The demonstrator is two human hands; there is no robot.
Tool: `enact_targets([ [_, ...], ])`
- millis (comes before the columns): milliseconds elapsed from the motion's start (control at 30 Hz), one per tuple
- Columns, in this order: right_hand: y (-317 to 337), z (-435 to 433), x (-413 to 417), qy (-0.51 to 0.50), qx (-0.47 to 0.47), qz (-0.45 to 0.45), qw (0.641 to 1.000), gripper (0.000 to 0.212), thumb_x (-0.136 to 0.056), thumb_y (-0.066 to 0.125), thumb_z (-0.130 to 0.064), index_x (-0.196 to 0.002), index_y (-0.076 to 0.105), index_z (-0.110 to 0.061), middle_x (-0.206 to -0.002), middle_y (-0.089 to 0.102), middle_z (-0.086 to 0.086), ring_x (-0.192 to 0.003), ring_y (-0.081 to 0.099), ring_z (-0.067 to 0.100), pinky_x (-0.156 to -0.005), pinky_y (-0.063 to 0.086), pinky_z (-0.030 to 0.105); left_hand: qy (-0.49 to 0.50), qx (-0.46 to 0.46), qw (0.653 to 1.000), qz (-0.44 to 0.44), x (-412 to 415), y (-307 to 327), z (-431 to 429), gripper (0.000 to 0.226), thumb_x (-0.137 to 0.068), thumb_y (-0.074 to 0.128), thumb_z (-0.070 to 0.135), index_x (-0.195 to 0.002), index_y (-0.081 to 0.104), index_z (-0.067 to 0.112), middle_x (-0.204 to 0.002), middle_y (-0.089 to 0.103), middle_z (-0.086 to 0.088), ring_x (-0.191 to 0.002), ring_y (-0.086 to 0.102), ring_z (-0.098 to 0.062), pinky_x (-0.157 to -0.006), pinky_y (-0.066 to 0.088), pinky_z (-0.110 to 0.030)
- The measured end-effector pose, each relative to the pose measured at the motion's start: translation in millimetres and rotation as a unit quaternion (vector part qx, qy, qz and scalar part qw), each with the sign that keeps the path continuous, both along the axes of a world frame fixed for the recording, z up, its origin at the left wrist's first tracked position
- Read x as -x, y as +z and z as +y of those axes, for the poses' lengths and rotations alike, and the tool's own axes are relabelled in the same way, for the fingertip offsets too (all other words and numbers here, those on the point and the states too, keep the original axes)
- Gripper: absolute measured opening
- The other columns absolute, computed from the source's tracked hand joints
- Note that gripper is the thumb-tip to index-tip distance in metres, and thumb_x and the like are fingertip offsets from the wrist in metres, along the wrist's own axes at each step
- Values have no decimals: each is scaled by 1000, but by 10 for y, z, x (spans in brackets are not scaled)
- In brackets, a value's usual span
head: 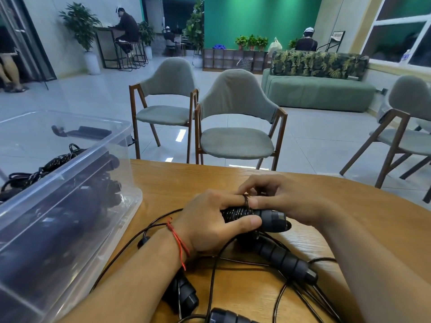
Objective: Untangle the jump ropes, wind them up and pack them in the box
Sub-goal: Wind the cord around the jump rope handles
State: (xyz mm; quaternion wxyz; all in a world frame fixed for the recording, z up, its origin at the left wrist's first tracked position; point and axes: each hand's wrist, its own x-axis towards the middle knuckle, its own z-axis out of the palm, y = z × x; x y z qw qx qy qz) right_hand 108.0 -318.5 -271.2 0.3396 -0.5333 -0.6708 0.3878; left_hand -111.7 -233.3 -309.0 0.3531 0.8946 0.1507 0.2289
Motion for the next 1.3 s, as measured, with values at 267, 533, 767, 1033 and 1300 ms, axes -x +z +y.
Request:
enact_targets([
  [267, -165, 68, -52, -29, -16, 0, 999, 39, -103, 59, -54, -91, 66, -17, -105, 68, 14, -100, 63, 34, -93, 50, 58, -22, 62, 996, -58, -19, 1, -29, 30, -99, 57, 57, -106, 75, 34, -86, 72, 4, -83, 70, -23, -70, 56, -56],
  [533, -186, 168, -12, -73, 1, 104, 992, 36, -93, 69, -50, -76, 63, -20, -70, 59, -4, -63, 56, 6, -61, 48, 21, -37, 92, 995, -12, -22, 14, -27, 43, -87, 81, 50, -123, 69, 29, -102, 71, 5, -94, 71, -16, -75, 61, -32],
  [767, -276, 223, -89, -156, -14, 75, 985, 30, -102, 64, -24, -74, 59, -11, -61, 56, -8, -57, 53, 2, -58, 46, 16, -17, 74, 997, -12, -43, -29, -9, 34, -91, 77, 46, -120, 69, 30, -97, 70, 5, -91, 70, -15, -76, 62, -40],
  [1033, -258, 176, -53, -172, -52, 28, 983, 45, -103, 52, 10, -80, 66, -26, -63, 68, -18, -62, 64, -9, -63, 49, 9, -14, 195, 976, -91, -41, -36, -10, 40, -86, 67, 55, -112, 72, 24, -97, 70, -10, -88, 71, -30, -74, 63, -54],
  [1300, -332, 130, -15, -187, -120, -58, 973, 39, -109, 56, -38, -71, 64, -29, -70, 58, -8, -71, 52, 7, -74, 42, 27, 82, 286, 930, -215, -10, 21, 116, 47, -94, 65, 51, -128, 58, 19, -101, 73, -19, -74, 72, -34, -51, 55, -37],
])
